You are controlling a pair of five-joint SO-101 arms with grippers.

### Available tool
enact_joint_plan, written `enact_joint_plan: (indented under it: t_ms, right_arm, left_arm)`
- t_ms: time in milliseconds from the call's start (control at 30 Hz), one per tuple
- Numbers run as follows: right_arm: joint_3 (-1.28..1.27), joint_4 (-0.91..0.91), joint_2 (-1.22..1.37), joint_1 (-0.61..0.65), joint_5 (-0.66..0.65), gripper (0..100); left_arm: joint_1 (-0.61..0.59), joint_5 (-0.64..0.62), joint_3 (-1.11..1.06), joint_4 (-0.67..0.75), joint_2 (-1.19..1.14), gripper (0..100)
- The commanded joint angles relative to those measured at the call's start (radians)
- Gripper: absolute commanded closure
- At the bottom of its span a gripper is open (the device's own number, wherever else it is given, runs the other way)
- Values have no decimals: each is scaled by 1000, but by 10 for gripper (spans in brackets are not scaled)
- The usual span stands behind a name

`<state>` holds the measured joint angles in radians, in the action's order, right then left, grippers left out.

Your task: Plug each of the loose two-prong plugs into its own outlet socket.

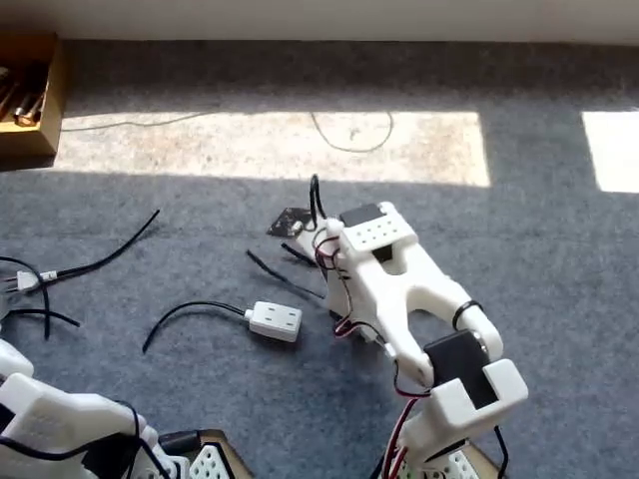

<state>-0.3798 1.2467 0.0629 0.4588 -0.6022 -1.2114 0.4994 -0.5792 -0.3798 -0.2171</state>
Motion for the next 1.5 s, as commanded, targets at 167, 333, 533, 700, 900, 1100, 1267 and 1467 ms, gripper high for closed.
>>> enact_joint_plan:
  t_ms: [167, 333, 533, 700, 900, 1100, 1267, 1467]
  right_arm:
    - [392, -31, -268, 122, 385, 993]
    - [386, -154, -435, 225, 531, 993]
    - [41, -369, -676, 251, 569, 993]
    - [-314, -541, -866, 249, 628, 993]
    - [-495, -565, -1020, 229, 643, 993]
    - [-512, -516, -1069, 214, 677, 993]
    - [-512, -509, -1063, 282, 686, 993]
    - [-513, -509, -1061, 338, 686, 993]
  left_arm:
    - [173, -26, 128, -442, 389, 595]
    - [348, -86, 107, -651, 789, 562]
    - [641, -26, -131, -798, 1325, 560]
    - [849, -64, -346, -945, 1646, 535]
    - [990, -166, -476, -1008, 1910, 483]
    - [1170, -213, -492, -1010, 2009, 482]
    - [1241, -264, -636, -830, 2011, 486]
    - [1241, -261, -733, -717, 2009, 486]
